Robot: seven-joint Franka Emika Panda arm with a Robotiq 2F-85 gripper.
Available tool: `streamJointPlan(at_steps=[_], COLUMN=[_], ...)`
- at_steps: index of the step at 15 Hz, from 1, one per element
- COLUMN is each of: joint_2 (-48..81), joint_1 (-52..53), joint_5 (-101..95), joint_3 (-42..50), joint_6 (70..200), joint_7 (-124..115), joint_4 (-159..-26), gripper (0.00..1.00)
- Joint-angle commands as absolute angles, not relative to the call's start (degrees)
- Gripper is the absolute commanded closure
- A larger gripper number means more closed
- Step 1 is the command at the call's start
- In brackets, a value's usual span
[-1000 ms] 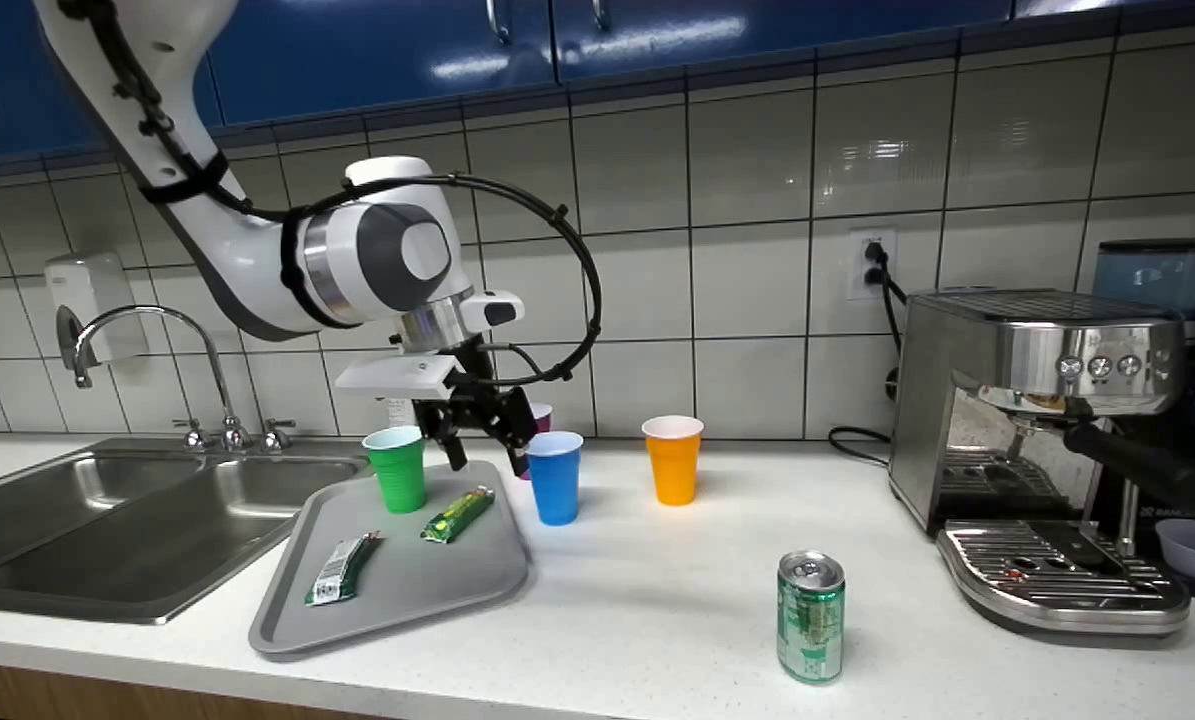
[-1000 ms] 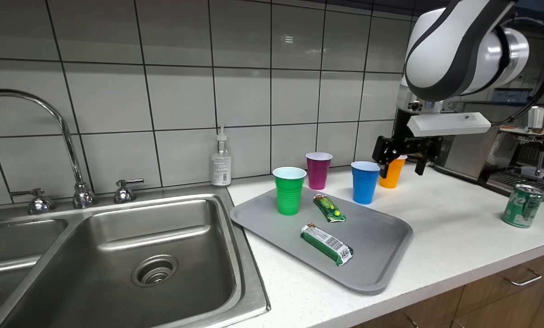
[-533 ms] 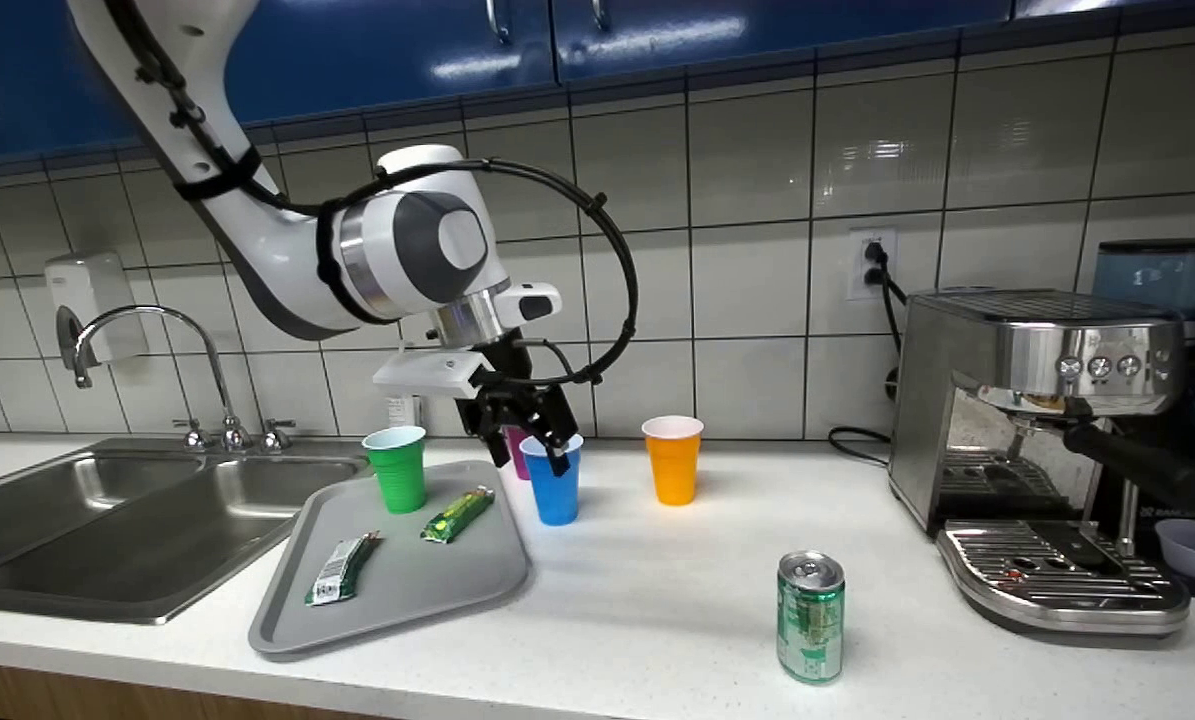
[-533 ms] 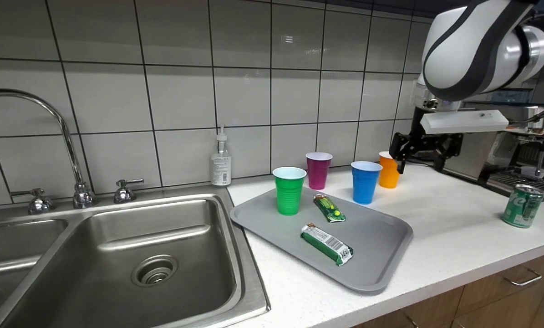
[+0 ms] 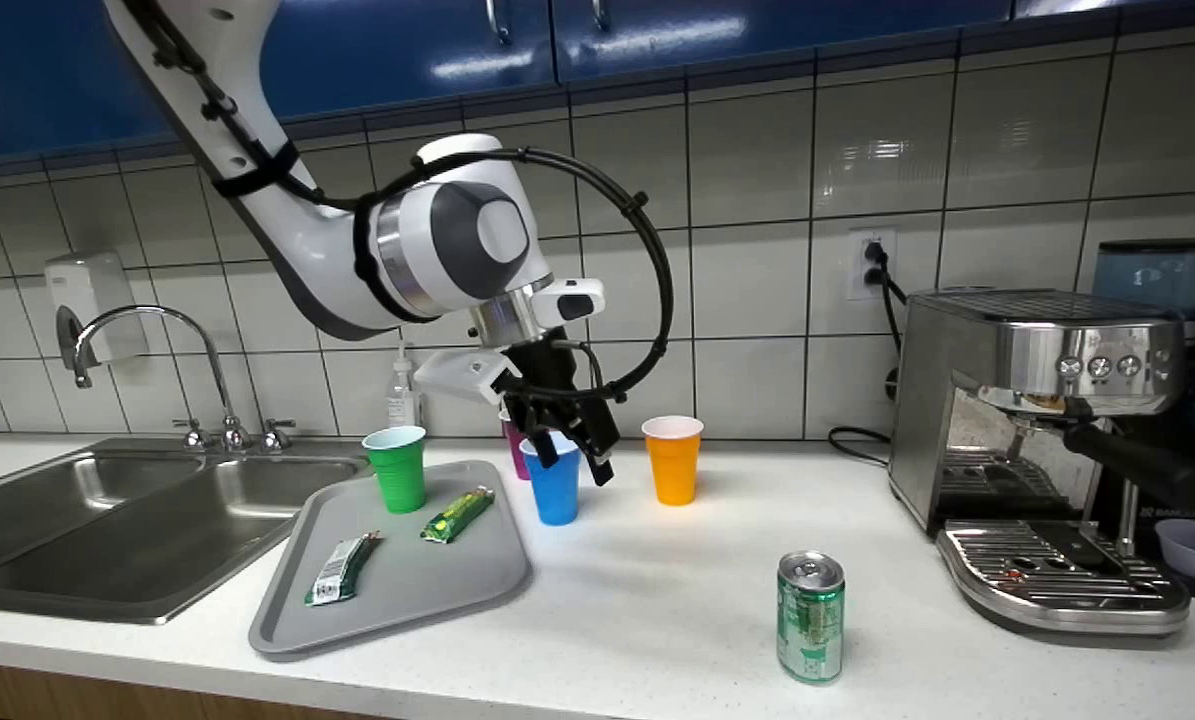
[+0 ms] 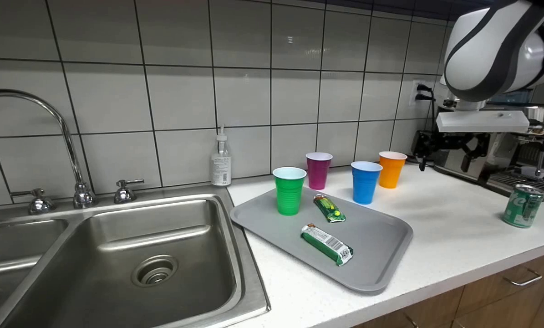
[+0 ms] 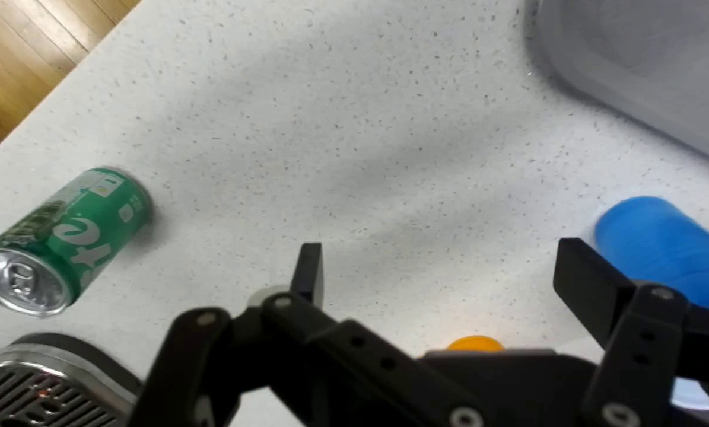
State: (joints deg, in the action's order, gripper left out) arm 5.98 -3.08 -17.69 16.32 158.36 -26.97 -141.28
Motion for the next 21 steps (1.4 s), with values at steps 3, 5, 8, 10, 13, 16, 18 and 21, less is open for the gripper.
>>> streamJointPlan(at_steps=[3, 5, 8, 10, 13, 16, 18, 21], joint_2=[5.2, 5.4, 5.5, 5.7, 6.4, 7.3, 8.3, 10.5], joint_1=[-6.0, -7.0, -8.4, -9.4, -11.0, -12.4, -13.1, -14.0], joint_5=[-20.6, -20.2, -19.7, -19.6, -18.6, -18.2, -17.4, -15.3], joint_3=[19.1, 20.1, 21.4, 22.3, 23.4, 24.6, 25.2, 26.0], joint_6=[157.1, 157.3, 157.4, 157.4, 157.9, 157.9, 158.1, 158.7], joint_7=[-32.8, -33.6, -34.9, -35.7, -36.2, -37.1, -37.2, -36.8], joint_4=[-140.4, -140.3, -140.1, -140.0, -139.8, -139.3, -138.9, -137.8], gripper=[0.00, 0.00, 0.00, 0.00, 0.00, 0.00, 0.00, 0.00])
